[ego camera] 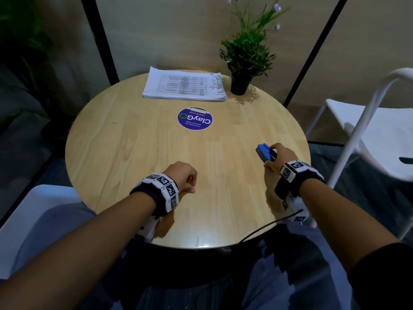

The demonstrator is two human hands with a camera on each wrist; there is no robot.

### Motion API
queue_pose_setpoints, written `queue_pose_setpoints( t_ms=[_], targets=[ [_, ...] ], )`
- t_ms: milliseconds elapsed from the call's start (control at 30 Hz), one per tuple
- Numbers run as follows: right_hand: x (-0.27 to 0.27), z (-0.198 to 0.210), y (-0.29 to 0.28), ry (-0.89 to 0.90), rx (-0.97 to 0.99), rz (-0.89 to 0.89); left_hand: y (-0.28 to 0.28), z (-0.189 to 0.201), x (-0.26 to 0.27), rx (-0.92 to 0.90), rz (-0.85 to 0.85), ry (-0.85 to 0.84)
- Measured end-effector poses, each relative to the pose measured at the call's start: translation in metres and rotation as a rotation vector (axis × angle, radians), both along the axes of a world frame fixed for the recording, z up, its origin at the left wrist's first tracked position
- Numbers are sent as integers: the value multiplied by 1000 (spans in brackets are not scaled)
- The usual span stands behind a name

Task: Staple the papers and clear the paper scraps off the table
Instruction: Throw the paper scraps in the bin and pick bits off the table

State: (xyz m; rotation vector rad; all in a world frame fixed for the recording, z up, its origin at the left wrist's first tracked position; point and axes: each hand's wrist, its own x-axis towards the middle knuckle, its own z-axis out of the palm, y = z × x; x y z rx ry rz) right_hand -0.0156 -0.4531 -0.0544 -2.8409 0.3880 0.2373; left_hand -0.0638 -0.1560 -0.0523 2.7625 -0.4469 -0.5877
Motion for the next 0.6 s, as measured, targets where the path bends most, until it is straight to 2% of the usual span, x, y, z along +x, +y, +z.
queue_pose_setpoints(
  t_ms=[167, 267, 333, 400, 533, 600],
  targets=[
    [2, 2, -3, -19, 59, -19, 2, -1, -5, -12, 14, -11],
    [-2, 5, -2, -4, 86, -26, -1, -3, -6, 33, 24, -8],
    [-6, 6, -2, -54, 127, -33, -2, -4, -6, 60, 45, -5],
    [-10, 9, -5, -176, 241, -84, 0, -4, -5, 82, 67, -1],
    [-16, 24, -22, -387, 586, -325, 4, -9, -6, 107, 82, -9],
    [-18, 31, -35, -453, 644, -412, 4, -13, -8, 117, 76, -30]
  ],
)
